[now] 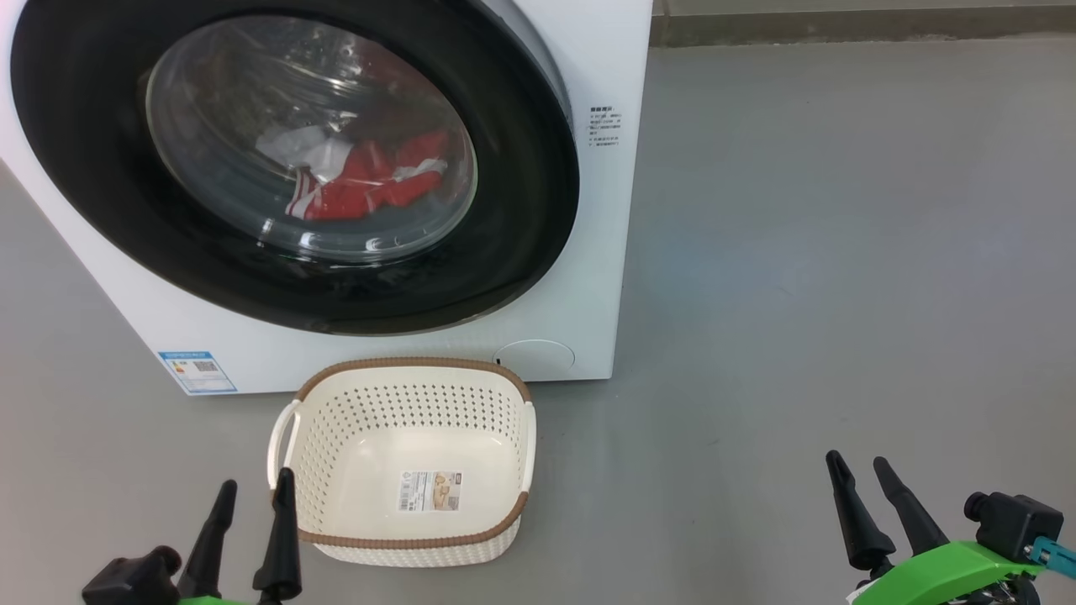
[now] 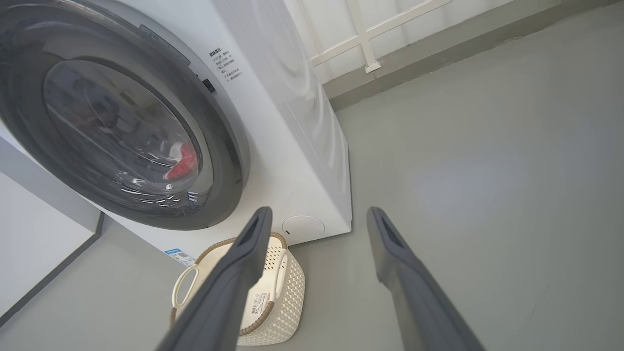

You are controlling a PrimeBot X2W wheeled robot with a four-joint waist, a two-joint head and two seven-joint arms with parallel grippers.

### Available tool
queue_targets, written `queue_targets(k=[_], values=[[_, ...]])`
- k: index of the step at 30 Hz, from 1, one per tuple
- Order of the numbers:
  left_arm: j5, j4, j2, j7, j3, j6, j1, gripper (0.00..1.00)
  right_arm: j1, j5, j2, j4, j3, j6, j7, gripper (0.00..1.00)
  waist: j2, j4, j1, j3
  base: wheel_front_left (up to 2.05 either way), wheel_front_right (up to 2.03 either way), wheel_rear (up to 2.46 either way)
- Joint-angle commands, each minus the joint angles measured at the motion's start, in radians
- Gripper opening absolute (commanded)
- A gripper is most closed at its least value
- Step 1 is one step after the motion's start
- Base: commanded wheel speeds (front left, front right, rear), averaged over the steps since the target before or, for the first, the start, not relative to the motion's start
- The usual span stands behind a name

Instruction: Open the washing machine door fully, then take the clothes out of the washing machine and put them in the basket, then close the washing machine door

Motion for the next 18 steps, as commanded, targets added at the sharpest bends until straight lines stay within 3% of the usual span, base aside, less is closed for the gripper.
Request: queue_targets(k=[1,18], values=[[0.035,-0.031,0.018,-0.014,0.020,-0.006,-0.017,1.00,-0.044,-0.037,-0.023,-0.026,0.018,0.001,-0.015,1.00,-0.0001,0.000,0.0000,0.000,0.00,0.00,0.00],[0.216,-0.034,0.021,-0.066,0.013,-0.009,-0.009,1.00,-0.040,-0.239,-0.035,-0.042,-0.007,0.001,-0.064,1.00,-0.0001,-0.004,-0.0001,0.005,0.00,0.00,0.00]])
